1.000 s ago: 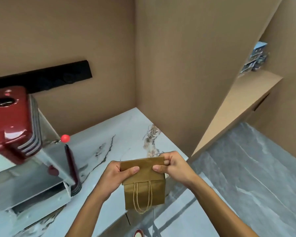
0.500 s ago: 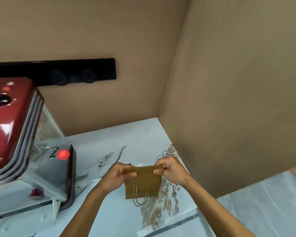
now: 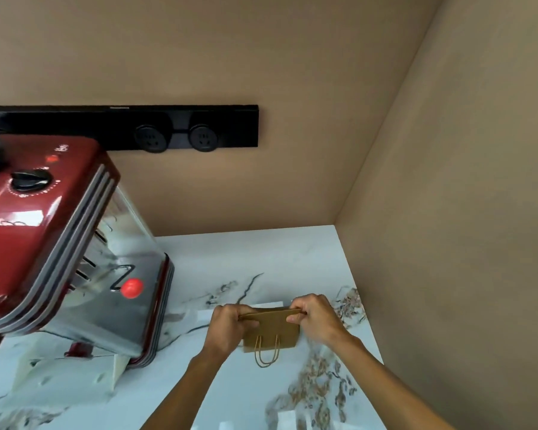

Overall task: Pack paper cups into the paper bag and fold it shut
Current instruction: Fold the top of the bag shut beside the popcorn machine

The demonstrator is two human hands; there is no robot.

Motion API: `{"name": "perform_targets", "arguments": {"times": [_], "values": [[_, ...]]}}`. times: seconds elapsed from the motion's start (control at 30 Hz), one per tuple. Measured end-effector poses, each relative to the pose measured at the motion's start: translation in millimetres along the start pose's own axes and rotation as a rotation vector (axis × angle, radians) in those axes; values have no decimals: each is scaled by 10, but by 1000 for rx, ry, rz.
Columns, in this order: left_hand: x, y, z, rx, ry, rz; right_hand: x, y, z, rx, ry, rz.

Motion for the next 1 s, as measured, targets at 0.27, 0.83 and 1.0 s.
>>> {"name": "perform_targets", "arguments": {"times": [0.27,0.83,1.0], "values": [[28,-298,18,486,22,-2,153,187,-7,-361,100,158],[7,-236,25,606,-71,-54,75,185,12,-312,-77,267],[17,-211,20,529,-90,-61,96,56,-10,-242,-32,231]]}}
Point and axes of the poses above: each hand's wrist, its own x-axis towards the middle knuckle, its own z-axis out of the back of the hand, y = z × x, the point moved 6 cm from there along x, towards the middle knuckle, and after that the axes turned 4 degrees about -z, right-handed, at the moved point
